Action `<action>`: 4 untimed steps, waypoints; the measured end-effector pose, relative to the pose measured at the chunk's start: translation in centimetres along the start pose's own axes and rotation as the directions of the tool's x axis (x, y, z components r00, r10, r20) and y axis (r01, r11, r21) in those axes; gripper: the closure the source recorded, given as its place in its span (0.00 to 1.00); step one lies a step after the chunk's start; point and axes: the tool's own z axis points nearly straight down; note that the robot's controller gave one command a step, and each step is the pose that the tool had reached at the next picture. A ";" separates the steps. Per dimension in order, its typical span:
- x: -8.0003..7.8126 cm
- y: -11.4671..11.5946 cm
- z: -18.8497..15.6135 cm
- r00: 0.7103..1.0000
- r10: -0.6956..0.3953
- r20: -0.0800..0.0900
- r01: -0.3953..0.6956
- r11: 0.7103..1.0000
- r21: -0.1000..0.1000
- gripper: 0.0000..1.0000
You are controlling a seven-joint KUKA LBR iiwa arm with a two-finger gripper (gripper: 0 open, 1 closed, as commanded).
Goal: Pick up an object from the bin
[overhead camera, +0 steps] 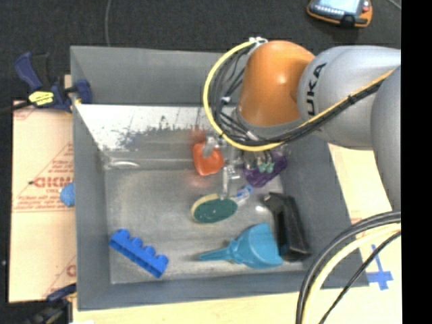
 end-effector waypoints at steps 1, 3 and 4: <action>4.4 -2.1 8.5 0.997 -0.079 -0.009 0.079 0.997 -0.002 0.00; 3.5 -2.6 4.8 0.995 -0.095 -0.003 0.095 0.995 0.000 1.00; 3.5 -2.6 4.8 0.995 -0.095 -0.003 0.095 0.996 0.000 1.00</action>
Offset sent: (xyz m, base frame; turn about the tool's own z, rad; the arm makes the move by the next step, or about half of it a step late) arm -0.0232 -0.0048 -0.0837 -0.1155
